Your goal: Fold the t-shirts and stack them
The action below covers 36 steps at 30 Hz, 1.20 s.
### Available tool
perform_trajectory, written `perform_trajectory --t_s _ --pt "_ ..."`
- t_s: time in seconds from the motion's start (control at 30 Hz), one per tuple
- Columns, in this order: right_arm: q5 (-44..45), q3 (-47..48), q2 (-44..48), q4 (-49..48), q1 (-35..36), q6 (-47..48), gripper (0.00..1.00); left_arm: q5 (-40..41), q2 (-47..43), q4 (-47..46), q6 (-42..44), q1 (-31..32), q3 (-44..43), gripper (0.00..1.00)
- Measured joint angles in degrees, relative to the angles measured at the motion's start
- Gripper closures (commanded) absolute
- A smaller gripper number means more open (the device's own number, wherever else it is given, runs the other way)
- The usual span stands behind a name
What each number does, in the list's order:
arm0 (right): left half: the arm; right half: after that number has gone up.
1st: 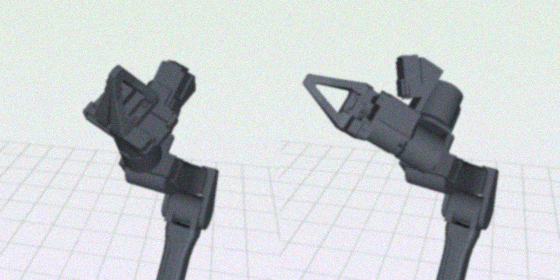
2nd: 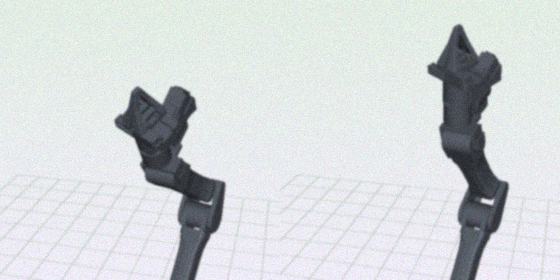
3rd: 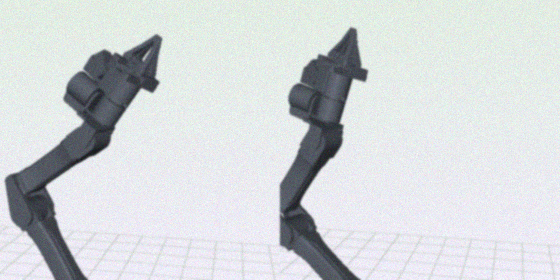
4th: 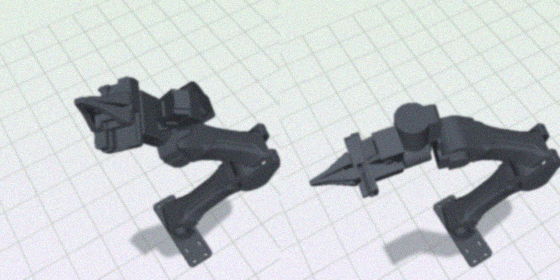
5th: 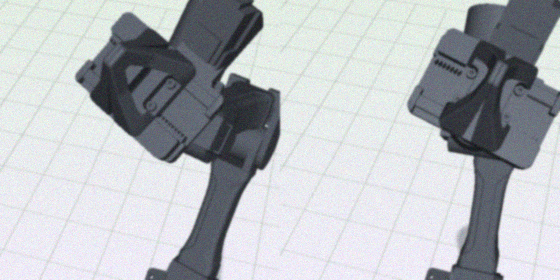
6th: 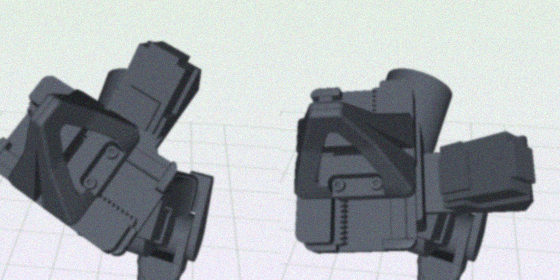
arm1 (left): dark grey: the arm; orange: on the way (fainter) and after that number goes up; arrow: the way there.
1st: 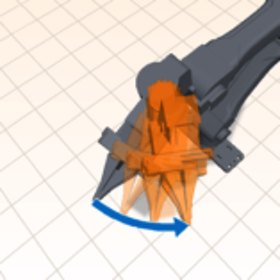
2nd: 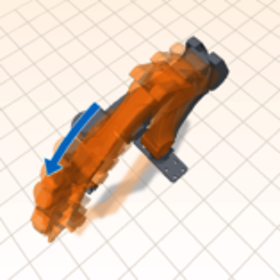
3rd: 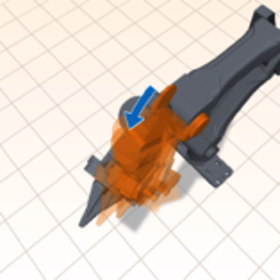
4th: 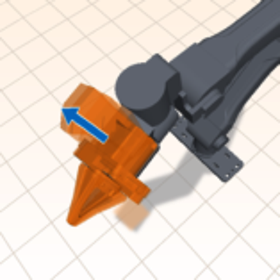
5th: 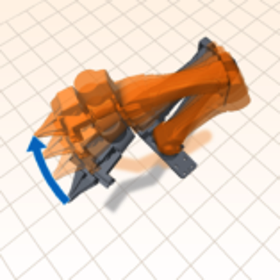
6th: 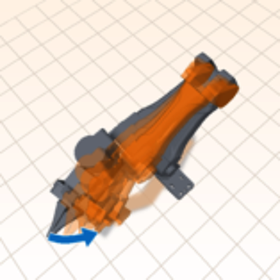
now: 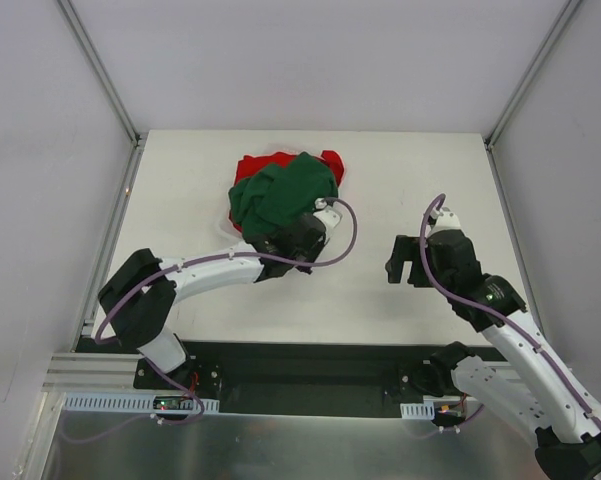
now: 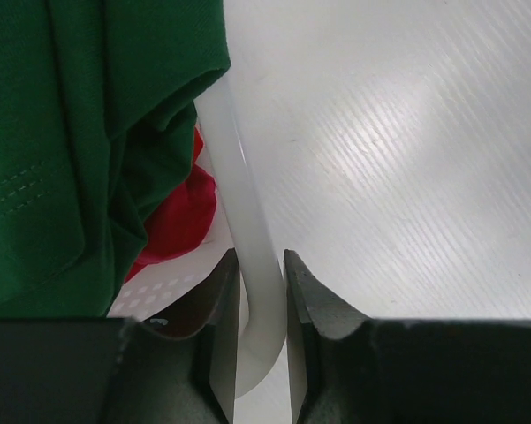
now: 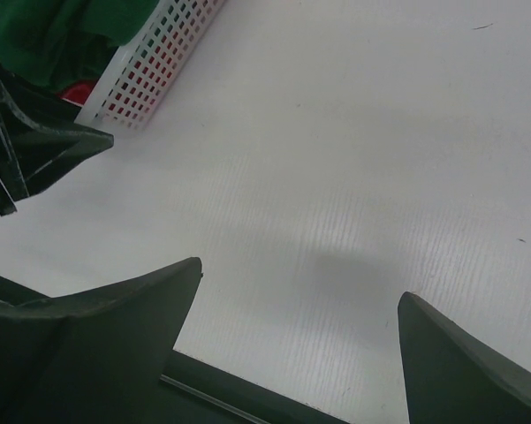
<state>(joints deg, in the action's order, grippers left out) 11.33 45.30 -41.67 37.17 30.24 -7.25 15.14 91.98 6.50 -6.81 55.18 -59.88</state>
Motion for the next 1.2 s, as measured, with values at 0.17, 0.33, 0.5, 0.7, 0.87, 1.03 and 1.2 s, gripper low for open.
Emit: perform_trajectory --t_s 0.17,0.33,0.5,0.7,0.87,1.03,1.2 --pt "0.0 -0.2 0.9 0.0 0.0 0.0 0.04 -5.0 -0.1 -0.6 0.3 -8.7 -0.2 1.00" --pt "-0.1 -0.9 1.0 -0.8 0.0 -0.1 0.04 -8.6 -0.5 0.1 1.3 -17.6 -0.9 1.00" --pt "-0.2 -1.2 1.0 -1.1 0.0 -0.2 0.04 -9.1 -1.7 2.5 1.7 -23.5 -1.2 1.00" --pt "-0.3 -1.2 0.9 -1.8 0.0 -0.2 0.04 -12.2 -2.6 4.3 3.7 -28.3 -1.2 1.00" --pt "-0.3 -1.2 1.0 -1.8 -0.1 -0.1 0.04 -16.8 -2.8 5.5 6.7 -32.8 -1.4 1.00" --pt "-0.2 -1.2 1.0 -1.8 -0.4 0.0 0.04 -20.5 -2.8 6.5 10.1 -37.6 -2.0 1.00" --pt "-0.3 -1.2 0.8 -1.9 -0.6 0.0 0.04 -23.9 -2.7 7.3 12.5 -42.6 -2.8 1.00"
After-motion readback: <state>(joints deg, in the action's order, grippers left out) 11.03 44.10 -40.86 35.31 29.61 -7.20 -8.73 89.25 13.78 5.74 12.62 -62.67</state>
